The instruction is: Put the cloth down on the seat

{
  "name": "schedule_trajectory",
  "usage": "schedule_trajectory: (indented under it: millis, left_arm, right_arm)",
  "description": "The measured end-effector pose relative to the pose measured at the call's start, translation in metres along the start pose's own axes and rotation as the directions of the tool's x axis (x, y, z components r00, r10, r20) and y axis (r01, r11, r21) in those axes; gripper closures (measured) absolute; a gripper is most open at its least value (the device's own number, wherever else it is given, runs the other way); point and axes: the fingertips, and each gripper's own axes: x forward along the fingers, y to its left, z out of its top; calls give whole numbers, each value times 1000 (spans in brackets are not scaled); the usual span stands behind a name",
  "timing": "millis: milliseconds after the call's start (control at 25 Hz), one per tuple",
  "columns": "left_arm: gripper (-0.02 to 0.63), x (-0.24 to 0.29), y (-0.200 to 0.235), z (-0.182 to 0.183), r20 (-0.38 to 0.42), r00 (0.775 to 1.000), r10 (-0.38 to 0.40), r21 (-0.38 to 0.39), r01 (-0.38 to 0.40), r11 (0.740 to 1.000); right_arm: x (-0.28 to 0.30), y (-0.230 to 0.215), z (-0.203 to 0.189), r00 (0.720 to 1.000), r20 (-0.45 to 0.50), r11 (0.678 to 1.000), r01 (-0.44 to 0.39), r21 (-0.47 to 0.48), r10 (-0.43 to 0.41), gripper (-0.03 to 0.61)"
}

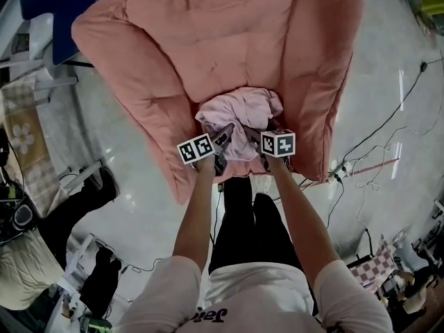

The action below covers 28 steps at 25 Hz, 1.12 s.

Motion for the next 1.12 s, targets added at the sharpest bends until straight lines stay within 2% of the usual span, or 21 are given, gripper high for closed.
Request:
schedule_trajectory:
  millis: [240,400,520,680,880,1120]
  left_arm:
    - [140,-39,-7,-18,28,998,63,-9,-63,998]
    - [138,-73,-18,-29,89,993,79,-6,-79,997]
    - [139,-101,-43,-41,149,986,70,76,-82,994]
    - [140,-135,-91,-48,217,976,0,194,-44,980]
    - [140,-179,-156,-62,282,958,-52,338,-48,940]
    - [141,-223,-228,-82,350,927,-134,463,-47,885]
  right_arm:
    - [-42,5,-8,998,67,1000,3,-8,-3,241]
    - [-76,20,-9,992,126,999,-6,-32,10,241]
    - [-110,36,-11,984,177,998,-10,-63,22,241]
    - [-156,67,-2,961,272,991,-16,-132,52,241]
    - [-223,103,5,926,374,965,48,-257,53,242]
    - [-300,130,-3,889,449,923,95,-372,90,242]
